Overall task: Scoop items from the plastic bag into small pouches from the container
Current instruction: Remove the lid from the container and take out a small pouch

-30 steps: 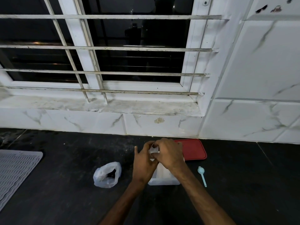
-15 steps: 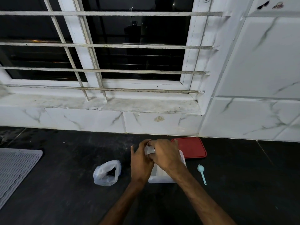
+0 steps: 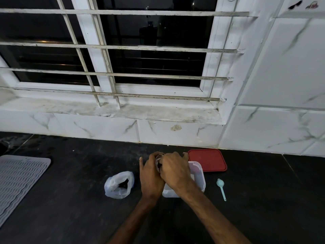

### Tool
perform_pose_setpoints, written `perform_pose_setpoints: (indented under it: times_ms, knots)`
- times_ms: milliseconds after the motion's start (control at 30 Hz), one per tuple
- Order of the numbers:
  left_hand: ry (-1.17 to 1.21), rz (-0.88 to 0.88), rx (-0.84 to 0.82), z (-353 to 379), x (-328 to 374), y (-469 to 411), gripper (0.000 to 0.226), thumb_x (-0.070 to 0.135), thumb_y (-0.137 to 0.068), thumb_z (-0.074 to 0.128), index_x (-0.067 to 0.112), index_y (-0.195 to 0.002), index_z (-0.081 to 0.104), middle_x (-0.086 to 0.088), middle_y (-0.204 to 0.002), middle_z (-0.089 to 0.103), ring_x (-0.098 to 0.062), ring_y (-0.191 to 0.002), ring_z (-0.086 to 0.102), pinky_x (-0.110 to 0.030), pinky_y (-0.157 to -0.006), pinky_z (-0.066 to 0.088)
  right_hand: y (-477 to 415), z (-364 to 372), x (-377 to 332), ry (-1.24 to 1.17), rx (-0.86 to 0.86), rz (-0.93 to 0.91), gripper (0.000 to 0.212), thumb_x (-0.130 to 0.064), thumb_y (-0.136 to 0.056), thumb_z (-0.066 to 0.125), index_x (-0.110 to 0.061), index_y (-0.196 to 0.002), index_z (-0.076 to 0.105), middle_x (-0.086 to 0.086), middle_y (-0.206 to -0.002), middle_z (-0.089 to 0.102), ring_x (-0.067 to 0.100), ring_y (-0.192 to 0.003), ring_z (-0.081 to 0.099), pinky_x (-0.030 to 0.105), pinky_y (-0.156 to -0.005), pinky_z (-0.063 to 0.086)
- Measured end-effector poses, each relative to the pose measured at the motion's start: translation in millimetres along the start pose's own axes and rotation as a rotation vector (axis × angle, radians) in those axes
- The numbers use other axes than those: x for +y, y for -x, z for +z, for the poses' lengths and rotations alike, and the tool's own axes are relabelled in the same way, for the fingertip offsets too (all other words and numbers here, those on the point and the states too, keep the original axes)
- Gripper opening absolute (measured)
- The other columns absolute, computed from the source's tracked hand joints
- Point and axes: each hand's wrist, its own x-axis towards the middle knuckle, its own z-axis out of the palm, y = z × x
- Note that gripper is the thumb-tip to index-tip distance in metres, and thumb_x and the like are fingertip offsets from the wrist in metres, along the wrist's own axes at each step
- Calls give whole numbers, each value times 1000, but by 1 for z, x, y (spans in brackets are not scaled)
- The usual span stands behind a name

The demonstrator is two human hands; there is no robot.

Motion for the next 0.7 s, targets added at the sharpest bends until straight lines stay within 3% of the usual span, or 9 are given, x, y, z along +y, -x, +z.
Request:
perform_pose_setpoints:
  times_ms: [100,267,433,533,700]
  knots:
    - [31,-5,21,0,-4,0,33,22,-82,69,29,-110,55,5,-105,71,-8,-104,61,-55,-113,32,6,6,-1,47,77,21,47,-42,-93,56,-19,-133,52,8,-138,54,30,-131,44,60,-115,18]
    - [46,-54,-16,0,-13,2,30,40,-85,60,24,-110,61,7,-106,70,-10,-105,65,-47,-119,22,5,3,2,12,46,20,56,-52,-91,55,-22,-137,49,6,-142,50,30,-134,42,63,-116,14]
    - [95,-47,-18,-4,-15,5,33,40,-85,58,23,-114,58,12,-106,69,-6,-104,65,-51,-118,25,5,6,6,-66,48,-35,55,-50,-91,59,-30,-140,47,3,-149,44,29,-138,39,66,-114,11]
    - [105,-64,-37,-4,-15,6,35,32,-86,65,24,-118,57,14,-109,68,-5,-107,63,-47,-121,19,2,5,3,-31,8,-33,62,-49,-88,64,-29,-143,43,2,-153,39,30,-141,34,68,-113,8]
    - [106,-115,-11,-4,-13,5,33,23,-84,72,22,-114,57,10,-104,70,-8,-103,65,-48,-119,24,-2,2,-2,-51,36,-34,51,-47,-89,63,-25,-135,53,3,-145,49,27,-136,41,66,-116,8]
